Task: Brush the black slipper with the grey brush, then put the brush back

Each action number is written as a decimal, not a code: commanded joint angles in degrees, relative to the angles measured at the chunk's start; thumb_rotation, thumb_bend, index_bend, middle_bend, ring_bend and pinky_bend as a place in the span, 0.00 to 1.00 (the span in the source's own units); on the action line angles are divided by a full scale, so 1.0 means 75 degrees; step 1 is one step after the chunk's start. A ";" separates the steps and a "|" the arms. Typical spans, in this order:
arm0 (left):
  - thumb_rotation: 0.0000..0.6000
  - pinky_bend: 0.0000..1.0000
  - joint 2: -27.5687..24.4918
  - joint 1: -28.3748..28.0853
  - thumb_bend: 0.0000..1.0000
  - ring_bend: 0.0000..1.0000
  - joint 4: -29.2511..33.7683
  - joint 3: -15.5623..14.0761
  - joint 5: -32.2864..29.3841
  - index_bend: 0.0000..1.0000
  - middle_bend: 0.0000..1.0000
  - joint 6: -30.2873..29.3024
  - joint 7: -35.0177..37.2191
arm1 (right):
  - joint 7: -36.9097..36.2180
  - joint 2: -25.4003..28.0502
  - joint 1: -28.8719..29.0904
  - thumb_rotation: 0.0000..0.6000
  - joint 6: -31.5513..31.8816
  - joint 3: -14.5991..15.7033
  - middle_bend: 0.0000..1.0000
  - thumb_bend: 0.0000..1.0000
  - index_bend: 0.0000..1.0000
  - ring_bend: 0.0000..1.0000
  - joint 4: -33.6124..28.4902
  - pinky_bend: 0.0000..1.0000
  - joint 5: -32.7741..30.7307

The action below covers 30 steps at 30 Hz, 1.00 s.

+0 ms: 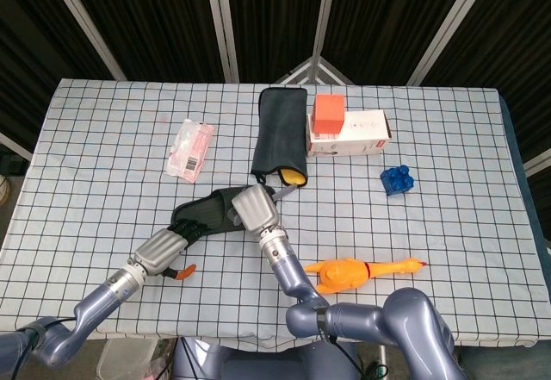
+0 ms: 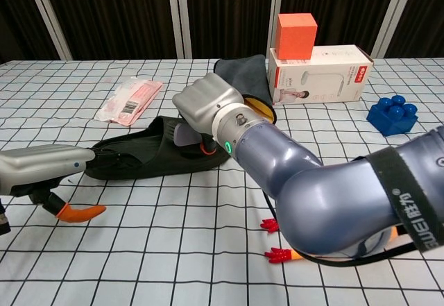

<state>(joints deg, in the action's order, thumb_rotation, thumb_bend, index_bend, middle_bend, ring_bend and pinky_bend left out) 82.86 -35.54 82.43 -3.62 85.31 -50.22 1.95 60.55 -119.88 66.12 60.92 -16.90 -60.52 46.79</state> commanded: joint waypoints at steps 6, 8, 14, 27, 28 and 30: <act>0.73 0.05 -0.0009 0.0028 0.58 0.00 0.0006 -0.0002 -0.0008 0.03 0.05 -0.0047 0.0017 | 0.0467 0.0005 -0.0073 1.00 0.0391 -0.0019 0.67 0.84 0.89 0.62 -0.0242 0.67 0.0087; 0.72 0.05 -0.0013 0.0038 0.58 0.00 0.0010 -0.0007 0.0019 0.03 0.05 -0.0081 0.0042 | 0.0611 0.0142 -0.0143 1.00 0.0562 -0.0020 0.67 0.84 0.89 0.62 -0.0524 0.67 0.0121; 0.71 0.06 -0.0118 0.0131 0.58 0.00 0.0104 -0.0050 0.0242 0.03 0.05 -0.0392 0.0223 | 0.1232 0.0847 -0.0493 1.00 0.1229 0.0087 0.67 0.84 0.89 0.62 -0.1741 0.67 0.0178; 0.55 0.07 -0.0549 0.0689 0.40 0.00 0.0122 -0.0253 0.1718 0.00 0.04 -0.2633 0.1259 | 0.2058 0.2521 -0.1414 1.00 0.1942 0.0599 0.67 0.85 0.89 0.62 -0.3454 0.67 -0.0338; 0.55 0.07 -0.0624 0.0753 0.39 0.00 0.0141 -0.0267 0.1780 0.00 0.04 -0.2799 0.1267 | 0.2073 0.2650 -0.1482 1.00 0.1943 0.0649 0.67 0.86 0.89 0.62 -0.3510 0.67 -0.0398; 0.55 0.07 -0.0803 0.0901 0.35 0.00 0.0233 -0.0262 0.1799 0.00 0.03 -0.3096 0.1228 | 0.2053 0.2902 -0.1631 1.00 0.1962 0.0734 0.67 0.86 0.89 0.62 -0.3609 0.67 -0.0511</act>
<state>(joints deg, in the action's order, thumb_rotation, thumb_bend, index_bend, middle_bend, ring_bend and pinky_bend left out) 78.32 -30.18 83.66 -5.36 97.75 -71.20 10.66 75.86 -99.42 54.96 75.34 -12.14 -86.75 43.91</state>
